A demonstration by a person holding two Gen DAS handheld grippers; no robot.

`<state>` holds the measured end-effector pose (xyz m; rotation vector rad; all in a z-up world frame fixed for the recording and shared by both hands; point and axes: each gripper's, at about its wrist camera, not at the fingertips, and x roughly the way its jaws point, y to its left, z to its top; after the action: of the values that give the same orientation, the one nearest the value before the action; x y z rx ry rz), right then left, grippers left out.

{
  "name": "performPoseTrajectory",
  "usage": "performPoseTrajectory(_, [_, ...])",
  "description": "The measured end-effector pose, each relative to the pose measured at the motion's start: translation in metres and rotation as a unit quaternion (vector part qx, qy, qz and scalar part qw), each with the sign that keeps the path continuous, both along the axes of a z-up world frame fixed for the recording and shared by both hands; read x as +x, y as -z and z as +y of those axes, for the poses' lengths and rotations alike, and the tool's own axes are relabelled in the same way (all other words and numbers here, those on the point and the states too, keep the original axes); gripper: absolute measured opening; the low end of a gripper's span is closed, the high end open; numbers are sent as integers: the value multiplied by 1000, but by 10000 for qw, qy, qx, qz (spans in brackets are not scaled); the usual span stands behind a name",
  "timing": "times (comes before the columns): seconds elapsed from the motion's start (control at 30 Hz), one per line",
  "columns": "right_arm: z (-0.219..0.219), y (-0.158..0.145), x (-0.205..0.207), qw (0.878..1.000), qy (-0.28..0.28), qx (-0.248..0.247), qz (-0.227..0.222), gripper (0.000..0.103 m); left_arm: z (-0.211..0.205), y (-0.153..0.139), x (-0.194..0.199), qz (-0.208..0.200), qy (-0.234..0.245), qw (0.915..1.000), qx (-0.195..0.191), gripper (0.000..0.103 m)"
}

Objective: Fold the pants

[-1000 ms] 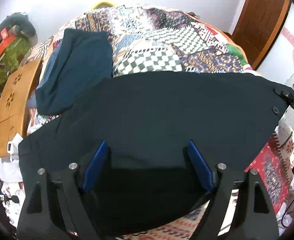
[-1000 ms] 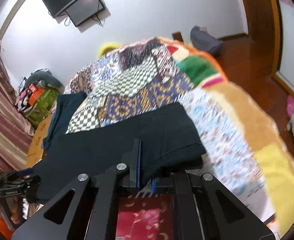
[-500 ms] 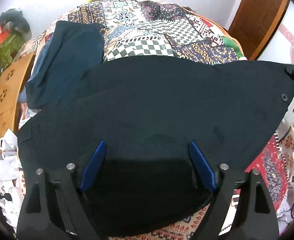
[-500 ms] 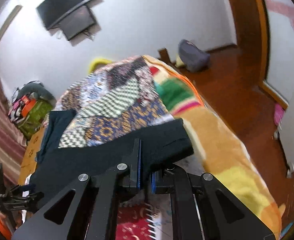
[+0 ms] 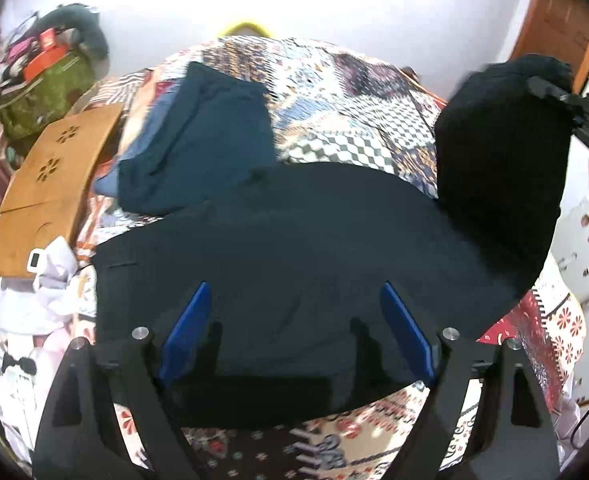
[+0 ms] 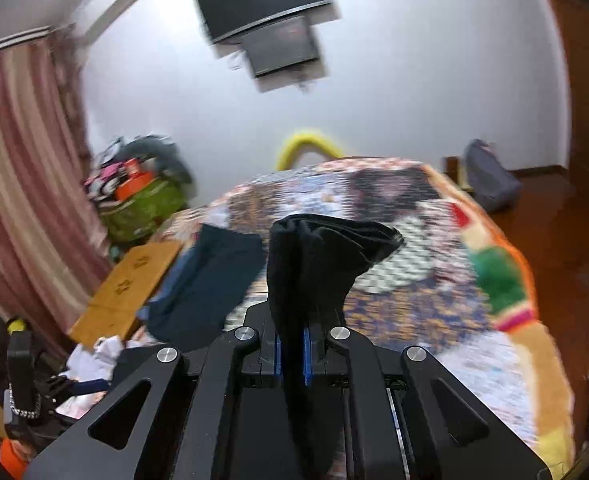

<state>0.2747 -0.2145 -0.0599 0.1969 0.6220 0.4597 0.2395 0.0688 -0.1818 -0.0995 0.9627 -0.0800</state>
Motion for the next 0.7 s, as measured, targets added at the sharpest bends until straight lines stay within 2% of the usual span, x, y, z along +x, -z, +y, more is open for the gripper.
performPoseTrajectory(0.2, [77,38,-5,9936,-1024,-245,409,6,20,-5,-16,-177,-280,9994,125,87])
performPoseTrajectory(0.33, [115,82,-21,9798,-1647,-768,836,6,25,-3,-20,-133,-329,9993,100,87])
performPoseTrajectory(0.43, [127,111,-34,9660,-2026,-1141,1131,7,24,-5,-24,-178,-317,9992,159,87])
performPoseTrajectory(0.53, [130,122,-46,9571,-2213,-1378,1266,12,19,-9,-26,-256,-280,9990,225,87])
performPoseTrajectory(0.6, [123,118,-49,9575,-2236,-1286,1294,15,13,-13,-27,-336,-242,9986,317,88])
performPoseTrajectory(0.7, [106,109,-49,9587,-2252,-900,1488,19,5,-19,-24,-449,-180,9980,412,91])
